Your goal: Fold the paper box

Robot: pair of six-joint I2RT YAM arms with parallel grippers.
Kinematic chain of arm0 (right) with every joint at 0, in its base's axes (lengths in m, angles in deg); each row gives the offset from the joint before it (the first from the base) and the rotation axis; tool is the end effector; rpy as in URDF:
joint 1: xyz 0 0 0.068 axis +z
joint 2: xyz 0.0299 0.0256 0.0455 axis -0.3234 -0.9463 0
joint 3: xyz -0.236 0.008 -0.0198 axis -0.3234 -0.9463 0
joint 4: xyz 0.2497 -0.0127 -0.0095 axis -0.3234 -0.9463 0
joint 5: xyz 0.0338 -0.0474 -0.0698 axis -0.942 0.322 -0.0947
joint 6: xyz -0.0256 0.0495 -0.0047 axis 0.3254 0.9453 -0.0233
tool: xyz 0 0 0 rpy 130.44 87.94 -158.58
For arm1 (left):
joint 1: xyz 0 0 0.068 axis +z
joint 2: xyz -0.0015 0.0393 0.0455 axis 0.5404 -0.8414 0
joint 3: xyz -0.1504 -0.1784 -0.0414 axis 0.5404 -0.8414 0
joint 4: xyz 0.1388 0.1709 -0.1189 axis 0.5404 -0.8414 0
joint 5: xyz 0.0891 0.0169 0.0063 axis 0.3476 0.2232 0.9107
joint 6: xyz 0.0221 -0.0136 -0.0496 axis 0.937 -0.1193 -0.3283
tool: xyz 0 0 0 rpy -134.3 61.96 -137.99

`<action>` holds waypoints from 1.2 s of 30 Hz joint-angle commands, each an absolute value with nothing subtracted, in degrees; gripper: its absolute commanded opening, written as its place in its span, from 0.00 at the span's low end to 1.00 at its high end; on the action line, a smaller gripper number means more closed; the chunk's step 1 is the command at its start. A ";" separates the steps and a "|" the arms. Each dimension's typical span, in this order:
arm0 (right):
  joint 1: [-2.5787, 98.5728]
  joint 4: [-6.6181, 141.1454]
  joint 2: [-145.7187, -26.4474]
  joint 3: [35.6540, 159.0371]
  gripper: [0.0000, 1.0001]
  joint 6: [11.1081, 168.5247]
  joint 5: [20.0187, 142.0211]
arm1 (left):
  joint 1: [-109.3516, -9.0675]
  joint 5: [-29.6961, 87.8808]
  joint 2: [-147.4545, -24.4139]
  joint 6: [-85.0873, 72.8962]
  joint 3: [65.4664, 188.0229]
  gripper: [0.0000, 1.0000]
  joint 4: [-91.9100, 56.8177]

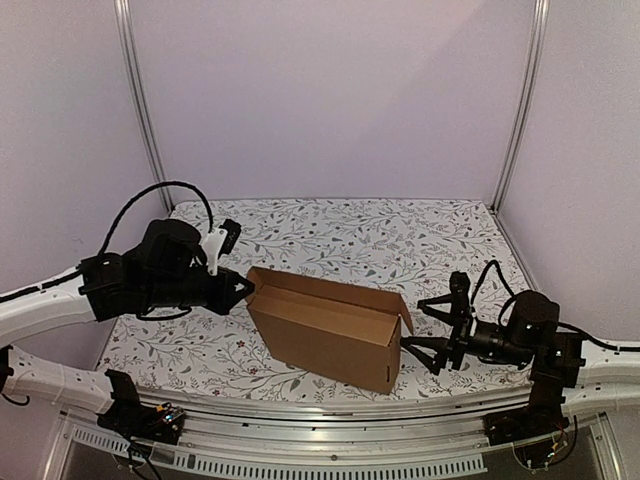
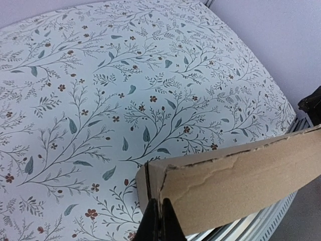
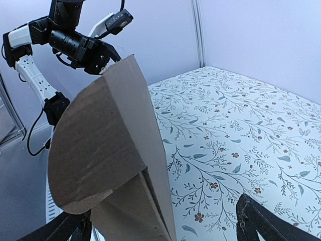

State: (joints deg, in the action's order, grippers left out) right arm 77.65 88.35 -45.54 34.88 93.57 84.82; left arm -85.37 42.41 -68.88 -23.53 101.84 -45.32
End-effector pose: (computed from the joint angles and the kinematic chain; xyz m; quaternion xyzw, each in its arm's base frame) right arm 0.0982 0.1671 0.1936 -0.3256 0.6736 0.3978 0.5310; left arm 0.1429 -0.1818 0.2533 0.1637 0.8782 -0.2629 0.3645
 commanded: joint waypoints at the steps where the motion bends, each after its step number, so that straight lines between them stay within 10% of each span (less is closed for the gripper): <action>1: 77.34 67.42 -40.33 43.31 0.99 99.27 87.06 | -86.90 43.07 -71.38 -25.62 101.91 0.00 -53.27; 36: 77.62 30.54 -49.46 79.83 0.92 110.60 86.52 | -93.26 52.25 -74.89 -34.08 108.02 0.00 -57.41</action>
State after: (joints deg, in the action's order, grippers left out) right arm 77.68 36.66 -46.56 75.86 109.57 83.21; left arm -91.87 51.57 -73.73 -33.37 107.13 -52.45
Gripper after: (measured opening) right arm 0.945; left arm 0.007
